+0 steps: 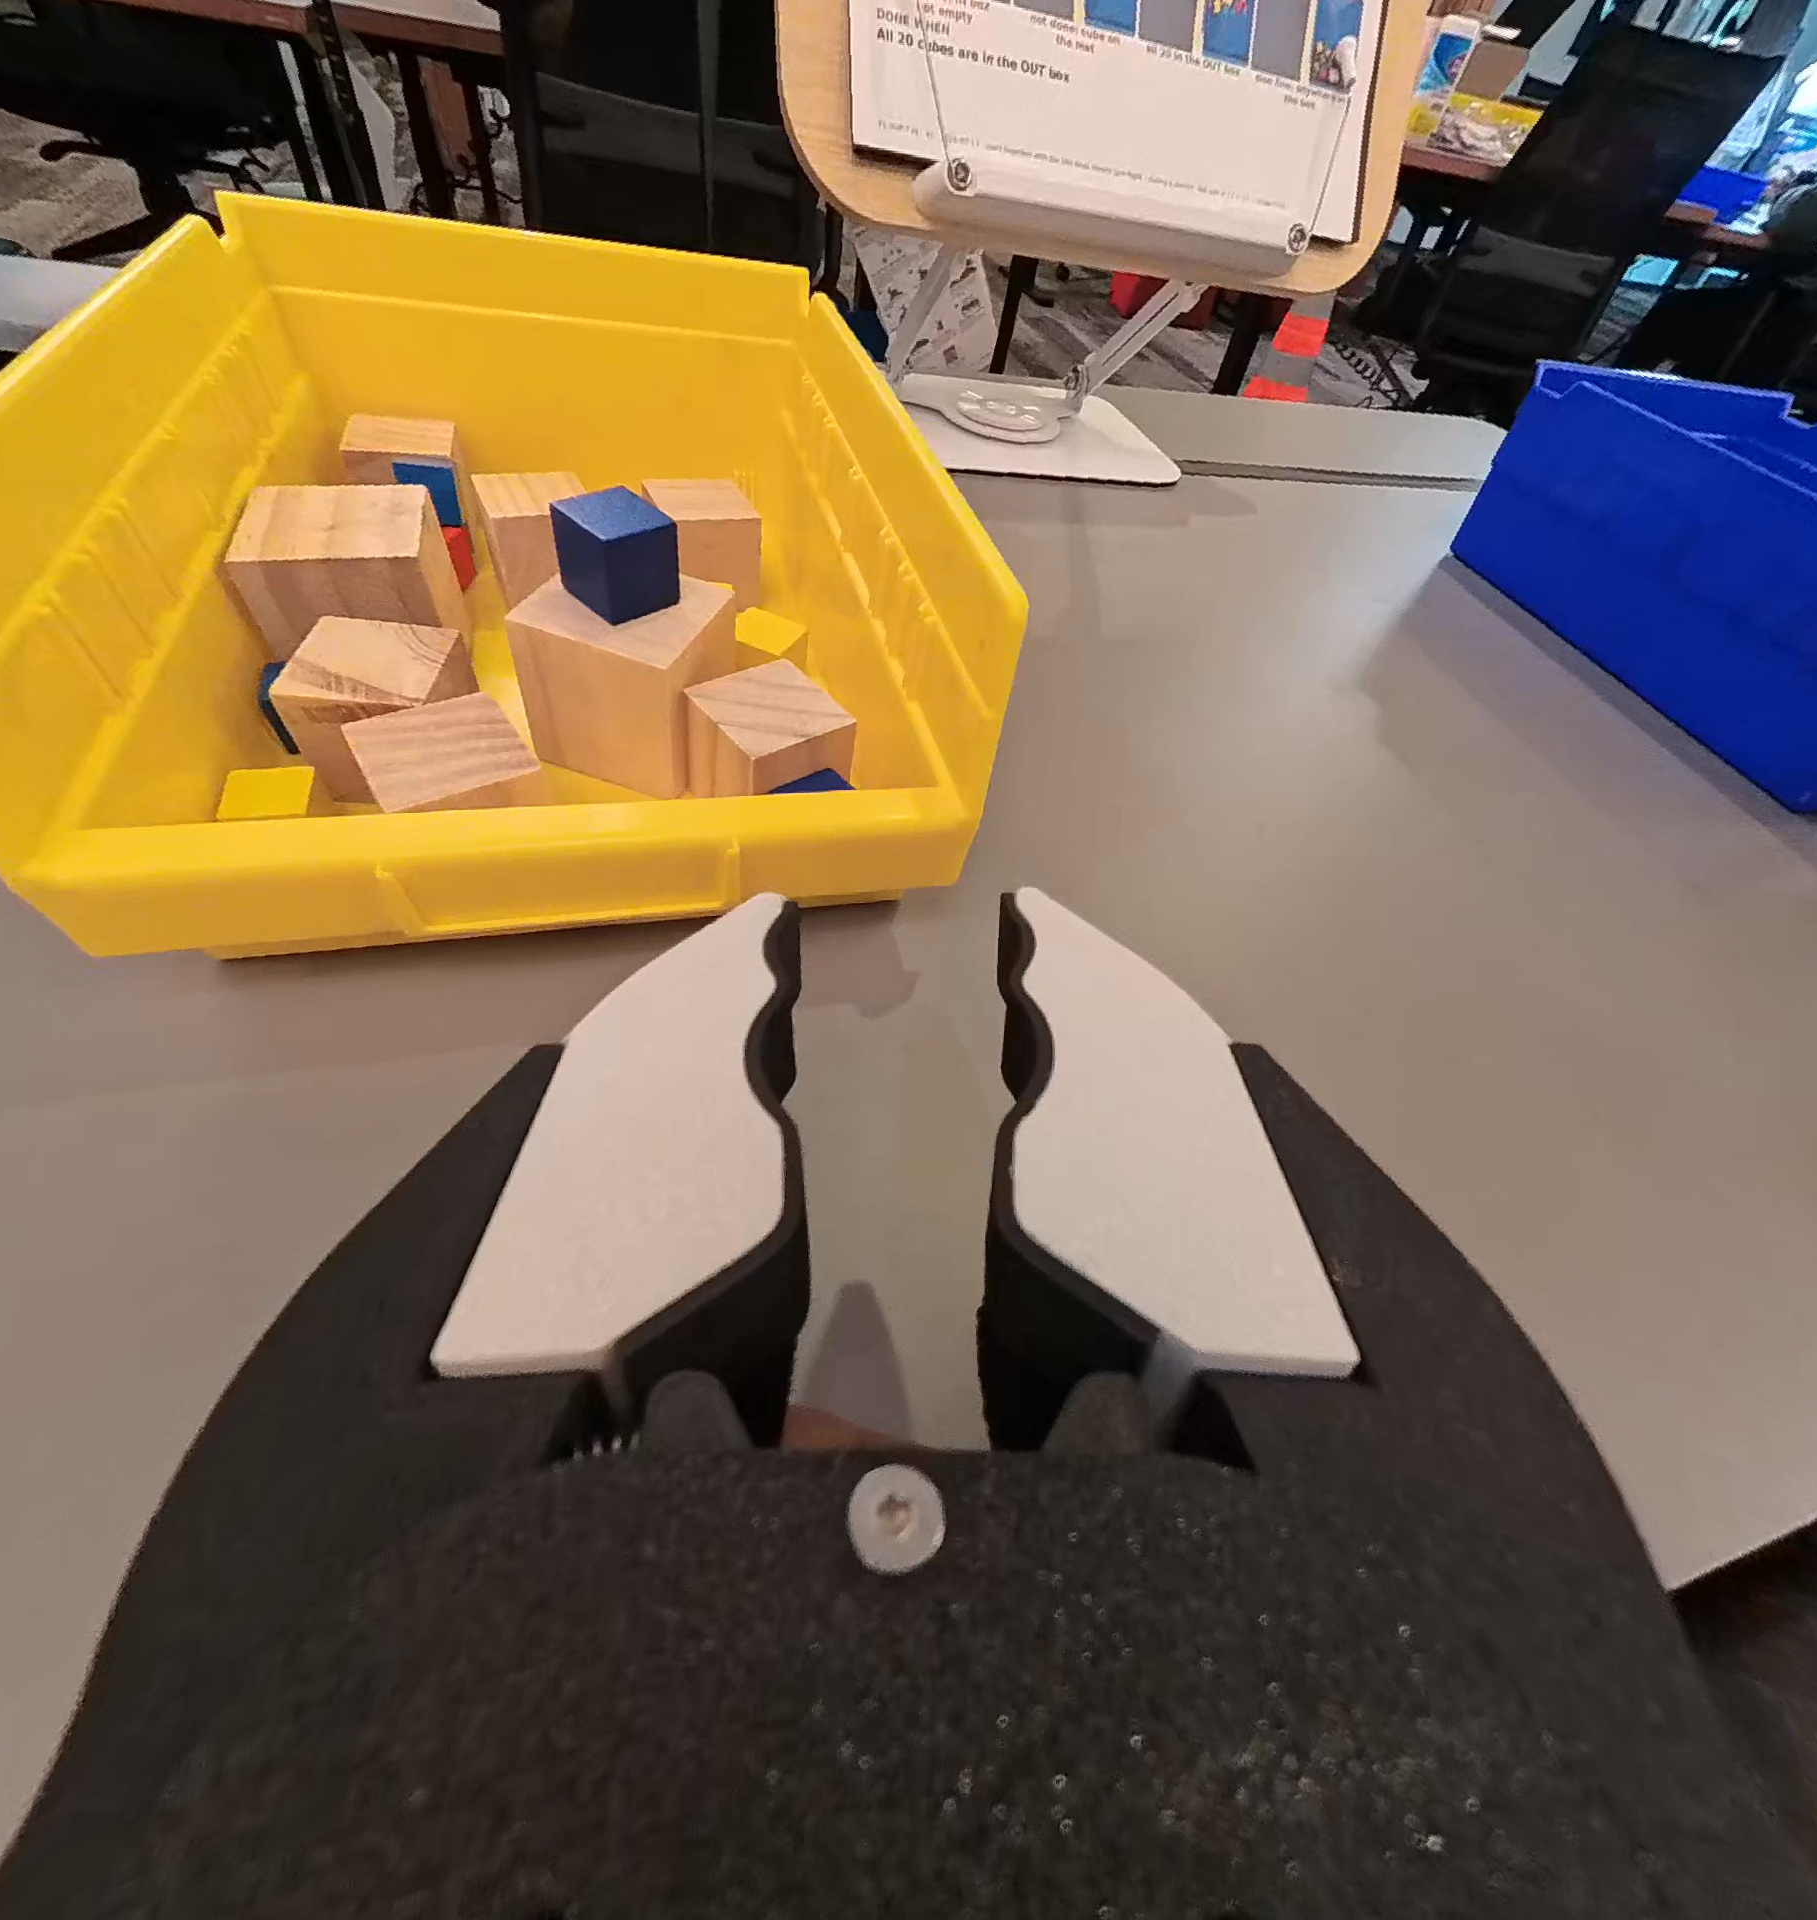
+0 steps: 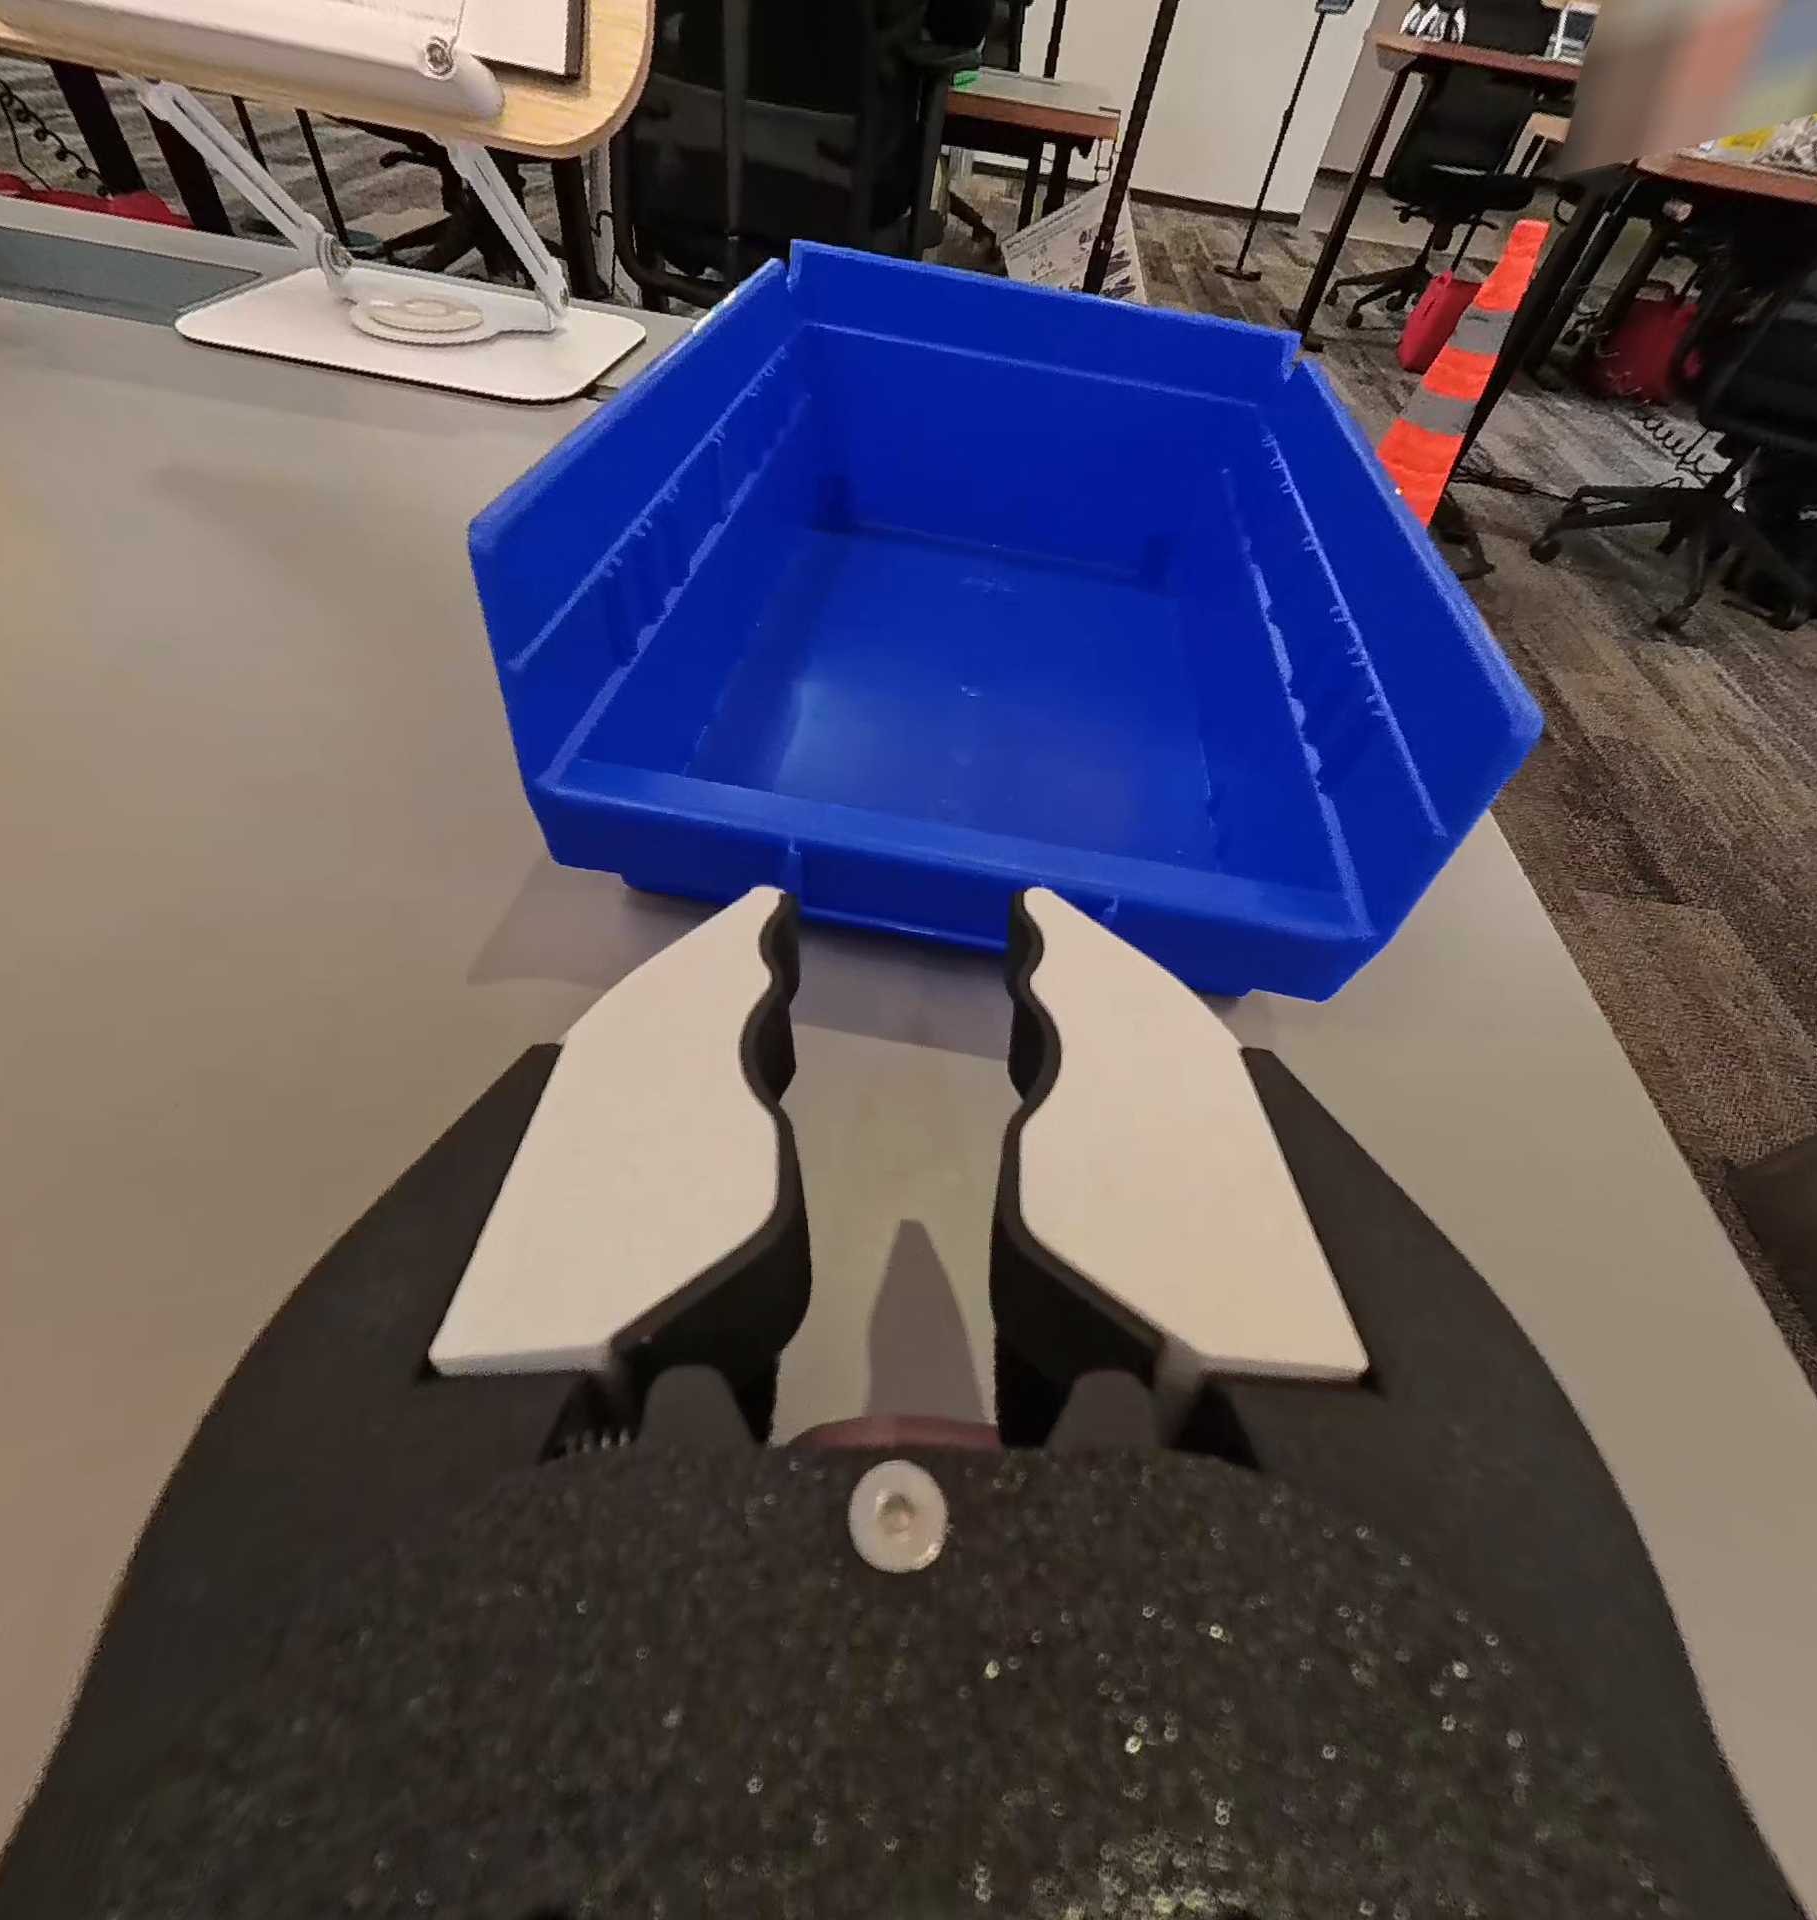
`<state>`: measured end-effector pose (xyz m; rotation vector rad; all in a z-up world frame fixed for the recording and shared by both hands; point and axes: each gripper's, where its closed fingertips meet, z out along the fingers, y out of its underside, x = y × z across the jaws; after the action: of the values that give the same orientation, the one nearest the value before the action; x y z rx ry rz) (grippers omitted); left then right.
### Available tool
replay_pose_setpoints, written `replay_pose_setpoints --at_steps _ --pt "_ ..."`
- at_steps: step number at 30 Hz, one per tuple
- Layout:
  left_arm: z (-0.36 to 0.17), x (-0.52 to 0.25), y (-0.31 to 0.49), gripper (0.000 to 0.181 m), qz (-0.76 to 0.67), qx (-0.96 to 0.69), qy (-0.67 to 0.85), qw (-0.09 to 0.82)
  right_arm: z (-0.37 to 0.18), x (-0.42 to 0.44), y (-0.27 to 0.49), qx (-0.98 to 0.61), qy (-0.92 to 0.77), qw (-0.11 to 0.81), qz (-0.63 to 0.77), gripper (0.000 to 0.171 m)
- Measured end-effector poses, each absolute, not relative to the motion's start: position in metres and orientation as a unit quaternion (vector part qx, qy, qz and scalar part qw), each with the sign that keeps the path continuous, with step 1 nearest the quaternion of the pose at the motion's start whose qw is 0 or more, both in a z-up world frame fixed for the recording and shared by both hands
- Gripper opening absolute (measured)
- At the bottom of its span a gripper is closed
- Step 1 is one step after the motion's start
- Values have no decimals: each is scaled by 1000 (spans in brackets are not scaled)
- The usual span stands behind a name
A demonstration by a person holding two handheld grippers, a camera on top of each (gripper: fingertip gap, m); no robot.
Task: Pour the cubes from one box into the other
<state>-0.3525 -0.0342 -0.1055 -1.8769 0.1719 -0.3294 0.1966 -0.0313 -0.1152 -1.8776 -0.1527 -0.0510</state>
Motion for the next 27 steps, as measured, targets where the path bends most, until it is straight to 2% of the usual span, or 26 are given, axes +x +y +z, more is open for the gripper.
replay_pose_setpoints --at_steps 27 --pt "-118 -376 -28 36 -156 -821 9 549 -118 192 -30 -807 -76 584 -27 37"
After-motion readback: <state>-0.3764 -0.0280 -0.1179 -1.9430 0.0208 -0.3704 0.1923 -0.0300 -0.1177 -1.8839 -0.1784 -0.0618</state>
